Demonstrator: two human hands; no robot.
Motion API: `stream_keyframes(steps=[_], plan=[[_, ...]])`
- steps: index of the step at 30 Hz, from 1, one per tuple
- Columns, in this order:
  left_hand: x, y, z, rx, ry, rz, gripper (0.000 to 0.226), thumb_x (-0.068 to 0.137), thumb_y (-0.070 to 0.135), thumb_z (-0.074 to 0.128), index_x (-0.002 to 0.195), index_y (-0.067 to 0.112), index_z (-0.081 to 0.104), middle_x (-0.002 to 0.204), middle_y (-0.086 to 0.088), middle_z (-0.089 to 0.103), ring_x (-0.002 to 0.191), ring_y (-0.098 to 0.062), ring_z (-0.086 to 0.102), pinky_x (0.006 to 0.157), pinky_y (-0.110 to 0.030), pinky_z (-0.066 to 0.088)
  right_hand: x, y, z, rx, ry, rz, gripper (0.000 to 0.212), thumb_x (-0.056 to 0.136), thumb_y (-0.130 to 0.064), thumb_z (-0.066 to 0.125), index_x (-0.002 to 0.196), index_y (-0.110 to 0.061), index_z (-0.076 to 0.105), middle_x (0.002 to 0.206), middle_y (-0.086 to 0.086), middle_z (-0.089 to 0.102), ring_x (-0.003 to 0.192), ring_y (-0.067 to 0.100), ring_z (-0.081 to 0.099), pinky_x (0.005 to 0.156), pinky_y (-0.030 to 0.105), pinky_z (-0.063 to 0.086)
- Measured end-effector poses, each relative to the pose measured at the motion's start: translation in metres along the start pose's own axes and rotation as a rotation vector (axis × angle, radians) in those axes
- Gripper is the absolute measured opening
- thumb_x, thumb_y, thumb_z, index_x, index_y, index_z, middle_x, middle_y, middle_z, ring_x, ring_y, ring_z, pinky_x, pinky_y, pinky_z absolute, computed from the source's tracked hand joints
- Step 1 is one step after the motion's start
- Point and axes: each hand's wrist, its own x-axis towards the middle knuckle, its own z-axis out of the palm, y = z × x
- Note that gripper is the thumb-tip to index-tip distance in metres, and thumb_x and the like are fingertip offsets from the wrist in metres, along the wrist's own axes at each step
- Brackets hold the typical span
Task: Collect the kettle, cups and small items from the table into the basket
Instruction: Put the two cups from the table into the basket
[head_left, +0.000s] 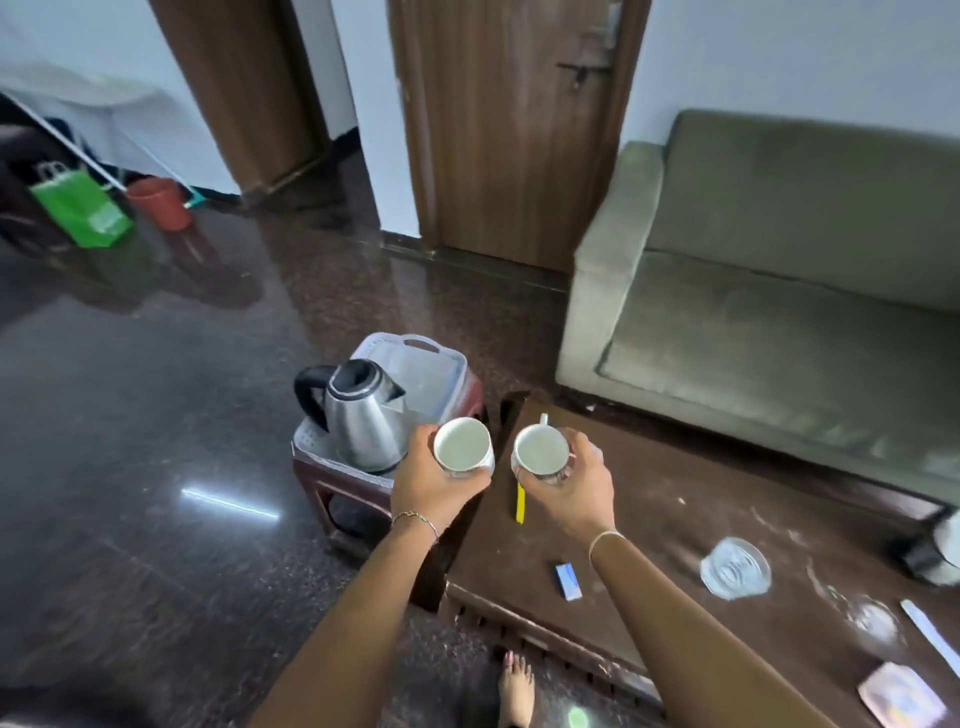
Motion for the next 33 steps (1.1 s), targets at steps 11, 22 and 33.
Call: stream_keyframes(steps=[11,22,33], plan=[[0.126,0.012,-0.044,-0.014,0.102,-0.021,0.064,0.042,0.053,0.084,0.100,0.045,0.058,0.092,0.028,0.066,0.090,0.005,0.062,0.078,-0.016,0.048,0.120,-0.041,0.062,-0.091,-0.140,-0.090,0.059,0.056,-0.061,0.078,0.102,-0.041,0.049,0.094,-0.017,0.067,0.089,0.010,0.065,0.078,0.034,0.054],[0.239,-0.006,-0.082,0.075,-0.044,0.026,0.068,0.042,0.059,0.083,0.103,0.051,0.052,0.103,0.024,0.064,0.100,-0.006,0.062,0.086,-0.025,0.049,0.186,-0.071,0.130,-0.154,-0.232,-0.067,0.059,0.050,-0.062,0.075,0.095,-0.043,0.042,0.086,-0.021,0.061,0.075,-0.003,0.060,0.056,0.012,0.039],[0.372,-0.069,-0.092,0.327,-0.324,0.014,0.080,0.049,0.056,0.083,0.119,0.041,0.047,0.112,0.013,0.063,0.104,-0.018,0.059,0.086,-0.032,0.048,0.241,-0.060,0.212,-0.310,-0.251,-0.013,0.065,0.056,-0.043,0.083,0.114,-0.027,0.059,0.108,-0.006,0.057,0.097,0.013,0.058,0.083,0.018,0.040]])
